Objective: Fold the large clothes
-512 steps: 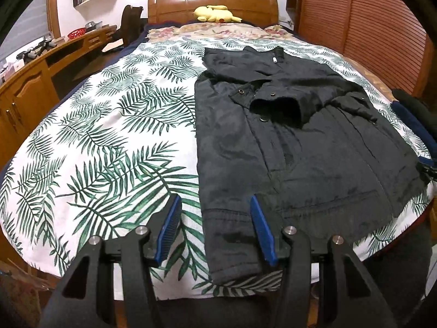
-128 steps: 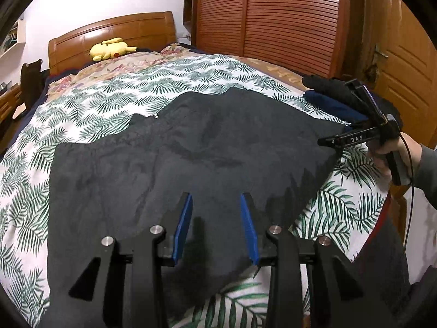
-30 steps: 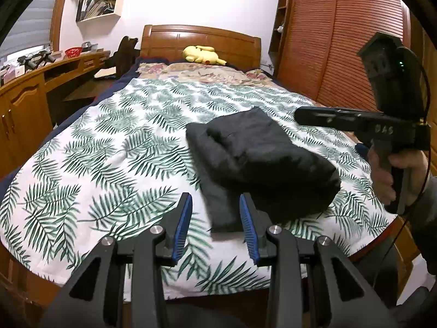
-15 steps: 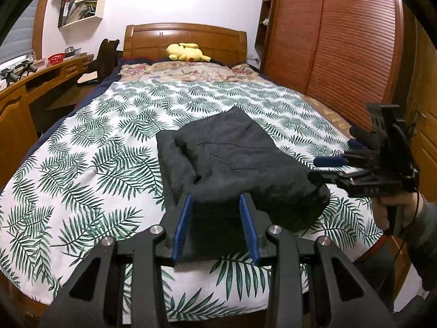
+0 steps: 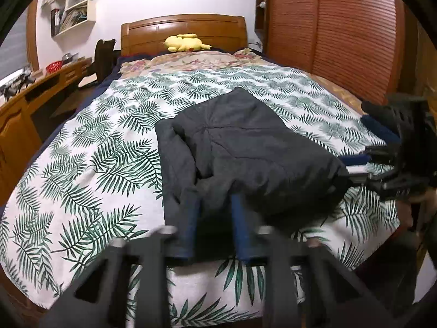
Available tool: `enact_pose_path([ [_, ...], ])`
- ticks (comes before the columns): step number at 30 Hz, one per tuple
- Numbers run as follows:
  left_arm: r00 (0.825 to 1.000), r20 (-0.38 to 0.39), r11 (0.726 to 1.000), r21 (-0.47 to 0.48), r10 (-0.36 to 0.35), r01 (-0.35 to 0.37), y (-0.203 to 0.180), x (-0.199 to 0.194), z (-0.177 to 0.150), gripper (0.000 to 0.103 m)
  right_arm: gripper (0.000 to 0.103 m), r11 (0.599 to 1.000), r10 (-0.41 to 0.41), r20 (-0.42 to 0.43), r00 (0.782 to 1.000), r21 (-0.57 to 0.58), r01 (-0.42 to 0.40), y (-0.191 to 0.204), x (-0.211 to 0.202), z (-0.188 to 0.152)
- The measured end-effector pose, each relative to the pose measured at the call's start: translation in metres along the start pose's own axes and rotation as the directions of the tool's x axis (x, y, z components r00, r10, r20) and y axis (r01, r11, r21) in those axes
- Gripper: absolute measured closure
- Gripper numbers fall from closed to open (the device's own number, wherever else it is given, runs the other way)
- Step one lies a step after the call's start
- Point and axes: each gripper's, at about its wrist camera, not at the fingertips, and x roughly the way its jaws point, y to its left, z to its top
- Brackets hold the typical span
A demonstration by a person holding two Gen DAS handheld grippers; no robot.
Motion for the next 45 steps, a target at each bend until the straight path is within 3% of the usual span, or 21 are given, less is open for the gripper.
enact_pose_path([
  [1,1.0,-0.002,1.0,0.005,-0.003,0.003,0.0,0.0,-0.002,0.099,0.045,1.0,0.005,0.004,1.0,0.006,-0.005,-0.001,-0.002,-0.001],
  [9,0.996,0.037,0.997,-0.02,0.081,-0.08,0.012,-0.019,-0.022,0.1,0.045,1.0,0.019,0.066,0.998,0.006,-0.02,0.001,-0.018,0.015],
  [12,0.995,0.016,0.994,-0.042,0.099,-0.098,0.023,-0.016,-0.032,0.1,0.052,0.999,0.033,0.077,0.997,-0.01,-0.032,0.007,-0.015,0.026],
  [14,0.996,-0.001,0.994,-0.063,0.089,-0.089,0.029,-0.013,-0.037,0.1,0.059,0.999,0.042,0.051,0.998,-0.034,-0.041,0.014,-0.004,0.029],
  [19,0.997,-0.01,0.993,-0.088,0.078,-0.079,0.034,-0.012,-0.041,0.1,0.059,0.997,0.06,-0.032,0.998,-0.039,-0.061,0.021,0.029,0.014],
  [25,0.996,-0.005,0.99,-0.116,0.086,-0.086,0.031,-0.018,-0.04,0.099,0.059,0.997,0.069,-0.046,0.997,-0.043,-0.071,0.017,0.033,0.011],
  [35,0.994,0.0,0.98,-0.165,0.113,-0.112,0.037,-0.04,-0.039,0.097,0.051,0.993,0.011,0.02,1.0,-0.117,-0.009,-0.008,0.021,0.051],
  [37,0.993,-0.003,0.978,-0.172,0.116,-0.114,0.037,-0.042,-0.04,0.095,0.047,0.993,-0.011,0.025,1.0,-0.115,0.014,-0.02,0.029,0.064],
  [41,0.991,-0.031,0.976,-0.169,0.131,-0.134,0.037,-0.04,-0.045,0.087,0.028,0.993,-0.059,0.01,0.998,-0.1,0.06,-0.052,0.058,0.089],
  [45,0.991,-0.058,0.975,-0.182,0.118,-0.127,0.041,-0.033,-0.053,0.083,0.025,0.989,-0.127,-0.016,0.992,-0.08,0.126,-0.081,0.089,0.109],
])
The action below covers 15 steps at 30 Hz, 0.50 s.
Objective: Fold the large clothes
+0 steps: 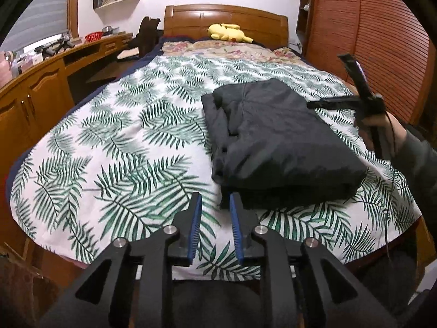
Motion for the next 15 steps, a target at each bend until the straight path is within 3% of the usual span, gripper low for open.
enact_pose_path([
  [5,0.999,-0.027,1.0,-0.011,-0.021,0.021,0.002,0.016,-0.002,0.075,0.021,0.999,-0.029,-0.049,0.998,0.039,0.031,-0.03,0.036,0.015],
  [8,0.999,-0.038,0.999,-0.018,-0.034,0.033,0.002,0.025,-0.001,0.073,0.014,0.998,0.008,-0.07,0.997,0.067,-0.003,-0.04,0.049,0.018],
  [15,0.996,-0.072,0.998,-0.049,-0.05,0.046,-0.001,0.048,0.003,0.072,0.01,0.991,0.085,-0.062,0.994,0.111,-0.078,-0.045,0.081,0.021],
])
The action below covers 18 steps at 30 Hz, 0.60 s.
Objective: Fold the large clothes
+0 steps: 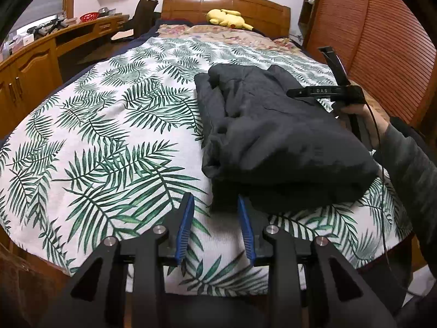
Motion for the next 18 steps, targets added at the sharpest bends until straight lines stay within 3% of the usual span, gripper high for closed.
enact_pose_path([
  [7,1.0,-0.017,0.999,-0.048,-0.007,0.006,0.002,0.017,0.004,0.072,0.005,0.999,0.045,0.016,0.999,-0.021,-0.045,0.0,0.019,-0.007],
  [12,0.999,-0.039,0.998,-0.068,-0.019,0.016,0.001,0.026,0.005,0.072,0.007,0.992,0.12,0.037,0.992,0.038,-0.122,-0.011,0.019,-0.014],
  [18,0.999,-0.034,0.999,-0.051,-0.013,0.012,-0.009,0.025,0.005,0.072,0.007,0.992,0.118,0.041,0.992,0.032,-0.119,-0.009,0.019,-0.015],
])
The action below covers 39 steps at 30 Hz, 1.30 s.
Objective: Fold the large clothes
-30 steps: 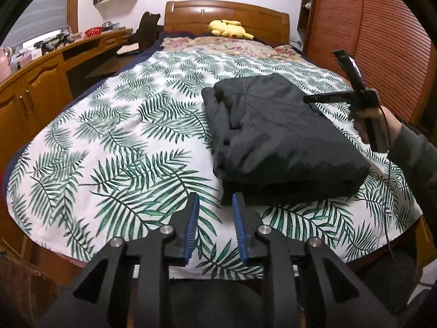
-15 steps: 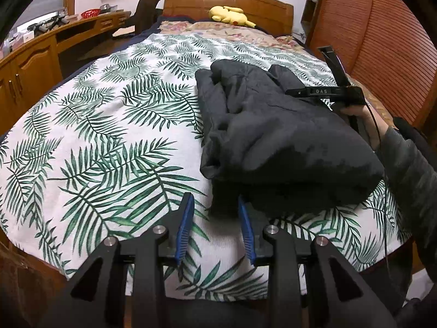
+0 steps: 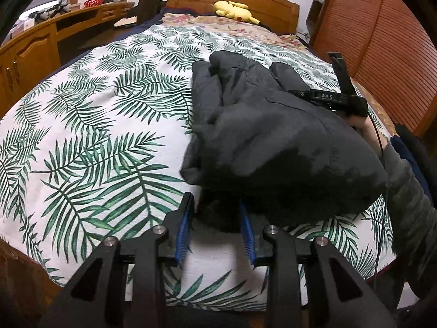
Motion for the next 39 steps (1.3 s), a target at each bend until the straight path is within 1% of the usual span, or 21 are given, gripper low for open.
enact_pose_path([
  [6,1.0,-0.015,1.0,-0.002,-0.003,0.003,0.001,0.002,0.001,0.072,0.007,1.0,0.002,0.005,1.0,0.004,-0.002,-0.002,0.001,-0.001],
  [16,0.999,-0.025,0.999,0.027,0.03,-0.029,-0.004,0.008,0.0,0.072,0.008,1.0,0.017,0.006,1.0,0.015,-0.017,-0.003,-0.001,-0.003],
  [20,0.999,-0.021,0.998,0.049,0.039,-0.038,-0.007,0.009,0.0,0.072,0.01,1.0,0.023,0.007,1.0,0.014,-0.023,-0.003,-0.001,-0.003],
  [21,0.999,-0.016,0.998,0.062,0.035,-0.034,-0.008,0.009,-0.001,0.076,0.012,1.0,0.024,0.006,1.0,0.012,-0.024,-0.002,-0.001,-0.003],
  [22,1.0,-0.012,0.997,0.073,0.011,-0.01,-0.01,0.008,-0.001,0.087,0.013,1.0,0.025,0.006,1.0,0.009,-0.025,-0.001,-0.001,-0.003],
  [23,1.0,-0.007,0.996,0.086,0.008,-0.007,-0.011,0.008,-0.002,0.092,0.017,1.0,0.024,0.01,1.0,0.005,-0.024,0.0,-0.001,-0.003],
  [24,1.0,0.004,0.994,0.111,0.011,-0.011,-0.014,0.007,-0.003,0.094,0.022,1.0,0.022,0.012,1.0,0.002,-0.022,0.001,-0.002,-0.003],
  [25,1.0,0.016,0.993,0.114,0.008,-0.01,-0.014,0.005,-0.003,0.097,0.026,1.0,0.015,0.012,1.0,-0.003,-0.015,0.003,-0.003,-0.002],
  [26,0.999,0.033,0.994,0.105,-0.004,0.0,-0.014,0.003,-0.003,0.098,0.032,1.0,0.009,0.012,1.0,-0.004,-0.009,0.002,-0.004,-0.001],
  [27,0.998,0.054,0.994,0.109,-0.016,0.01,-0.014,-0.001,-0.002,0.098,0.035,1.0,0.004,0.007,1.0,-0.006,-0.004,0.003,-0.004,0.0],
  [29,0.994,0.105,0.993,0.114,-0.031,0.019,-0.012,-0.011,-0.002,0.098,0.045,0.999,-0.021,-0.011,1.0,-0.036,0.021,0.008,-0.006,0.005],
  [30,0.991,0.121,0.994,0.106,-0.049,0.036,-0.008,-0.015,-0.001,0.098,0.051,0.998,-0.034,-0.015,0.999,-0.051,0.034,0.011,-0.008,0.007],
  [31,0.989,0.136,0.994,0.096,-0.066,0.053,-0.004,-0.019,0.001,0.098,0.053,0.997,-0.05,-0.012,0.999,-0.065,0.049,0.016,-0.013,0.011],
  [33,0.983,0.149,0.992,0.087,-0.107,0.095,0.005,-0.023,0.004,0.098,0.062,0.991,-0.085,0.012,0.996,-0.098,0.086,0.029,-0.023,0.017],
  [34,0.982,0.155,0.991,0.09,-0.111,0.098,0.007,-0.025,0.004,0.098,0.067,0.99,-0.09,0.023,0.996,-0.107,0.092,0.036,-0.028,0.021],
  [35,0.98,0.164,0.99,0.094,-0.115,0.101,0.01,-0.027,0.005,0.098,0.074,0.989,-0.092,0.031,0.995,-0.112,0.095,0.043,-0.032,0.025],
  [39,0.968,0.22,0.992,0.077,-0.118,0.104,0.038,-0.045,0.009,0.098,0.077,0.975,-0.15,0.042,0.988,-0.16,0.155,0.073,-0.038,0.039],
])
